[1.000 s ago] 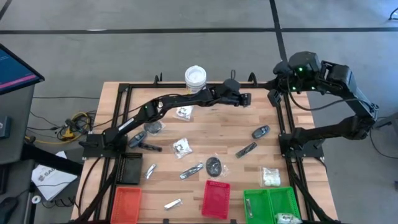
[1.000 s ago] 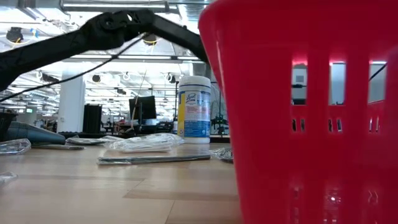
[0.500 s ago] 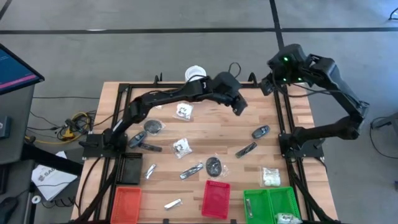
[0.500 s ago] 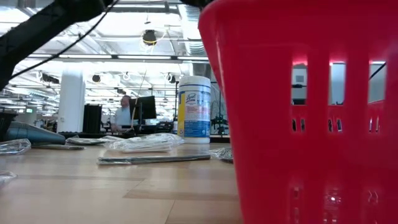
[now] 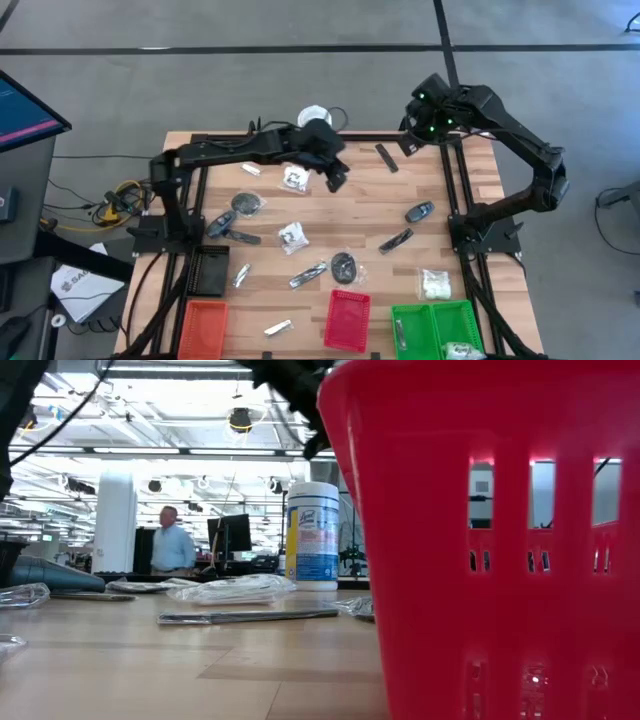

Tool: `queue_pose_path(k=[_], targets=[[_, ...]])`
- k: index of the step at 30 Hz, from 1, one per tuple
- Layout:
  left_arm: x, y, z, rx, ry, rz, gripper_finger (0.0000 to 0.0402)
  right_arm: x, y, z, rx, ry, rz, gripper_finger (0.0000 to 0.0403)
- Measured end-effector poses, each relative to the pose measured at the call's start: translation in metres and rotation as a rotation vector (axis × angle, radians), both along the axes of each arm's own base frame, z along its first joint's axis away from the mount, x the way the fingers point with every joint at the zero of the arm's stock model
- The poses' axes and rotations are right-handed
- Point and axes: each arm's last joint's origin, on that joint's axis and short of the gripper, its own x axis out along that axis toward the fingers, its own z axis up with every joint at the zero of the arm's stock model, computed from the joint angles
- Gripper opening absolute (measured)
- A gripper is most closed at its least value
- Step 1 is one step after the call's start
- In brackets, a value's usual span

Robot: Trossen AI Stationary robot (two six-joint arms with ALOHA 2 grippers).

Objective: Pick & Place Travel size toiletries
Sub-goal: Move the black comb to the center of the table

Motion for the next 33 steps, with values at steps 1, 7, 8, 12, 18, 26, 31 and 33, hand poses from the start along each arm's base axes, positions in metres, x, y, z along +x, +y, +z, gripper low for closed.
queue_pose_path(k=[1,7,8,12,18,26,31,33], targets=[[-0.01,0.002,-0.002,-0.001,-0.011,0.008,0.0001,0.001,0.008,0.0,0.023,0.006,0.034,0.0],[-0.05,0.007,-0.009,-0.05,-0.159,0.022,0.0001,-0.002,0.073,0.012,0.102,0.022,0.145,0.0],[-0.054,0.005,-0.009,-0.064,-0.193,0.013,0.0001,-0.005,0.085,0.015,0.113,0.01,0.158,0.0],[-0.06,-0.009,-0.008,-0.107,-0.284,-0.039,0.0001,-0.015,0.132,0.025,0.16,-0.042,0.238,0.0],[-0.053,-0.037,-0.005,-0.182,-0.319,-0.088,0.0001,-0.028,0.198,0.027,0.195,-0.036,0.373,0.0],[-0.044,-0.08,-0.001,-0.226,-0.368,0.0,0.0001,-0.033,0.291,0.001,0.095,0.082,0.566,0.0],[-0.041,-0.103,0.002,-0.22,-0.406,0.052,0.0001,-0.031,0.335,-0.026,0.015,0.192,0.656,0.0],[-0.041,-0.111,0.003,-0.225,-0.417,0.068,0.0001,-0.028,0.347,-0.037,-0.014,0.231,0.677,0.0]])
